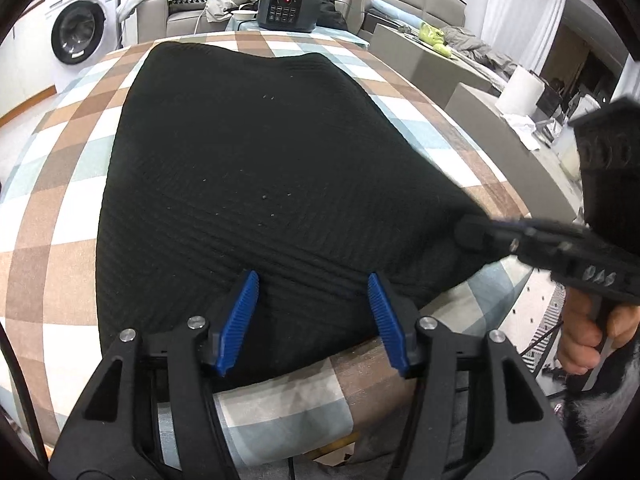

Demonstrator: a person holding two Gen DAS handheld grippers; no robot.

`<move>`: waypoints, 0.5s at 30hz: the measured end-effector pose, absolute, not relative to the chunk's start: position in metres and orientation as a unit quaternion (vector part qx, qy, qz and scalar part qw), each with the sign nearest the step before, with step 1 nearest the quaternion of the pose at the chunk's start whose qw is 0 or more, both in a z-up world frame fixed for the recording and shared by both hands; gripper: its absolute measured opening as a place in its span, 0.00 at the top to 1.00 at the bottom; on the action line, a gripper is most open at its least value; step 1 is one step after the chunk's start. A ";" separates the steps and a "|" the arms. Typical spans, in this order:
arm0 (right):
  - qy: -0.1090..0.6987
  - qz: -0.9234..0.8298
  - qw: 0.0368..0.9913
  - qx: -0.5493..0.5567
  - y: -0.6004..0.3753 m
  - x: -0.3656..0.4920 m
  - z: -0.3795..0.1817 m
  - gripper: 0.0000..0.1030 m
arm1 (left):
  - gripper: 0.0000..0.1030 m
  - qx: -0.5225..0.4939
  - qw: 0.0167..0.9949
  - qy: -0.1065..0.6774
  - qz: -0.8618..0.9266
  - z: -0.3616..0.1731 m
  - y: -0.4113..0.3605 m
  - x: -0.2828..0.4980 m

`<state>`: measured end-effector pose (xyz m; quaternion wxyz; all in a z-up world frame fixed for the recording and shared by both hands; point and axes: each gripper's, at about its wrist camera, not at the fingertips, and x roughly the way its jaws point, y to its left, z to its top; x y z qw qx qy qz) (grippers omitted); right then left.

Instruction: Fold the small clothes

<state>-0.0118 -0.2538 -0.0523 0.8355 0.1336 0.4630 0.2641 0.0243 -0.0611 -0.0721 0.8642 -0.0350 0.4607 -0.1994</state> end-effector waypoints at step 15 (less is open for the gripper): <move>0.446 0.254 0.855 0.076 -0.224 0.000 -0.056 0.81 | 0.48 -0.033 0.866 0.456 -0.202 -0.076 -0.053 0.028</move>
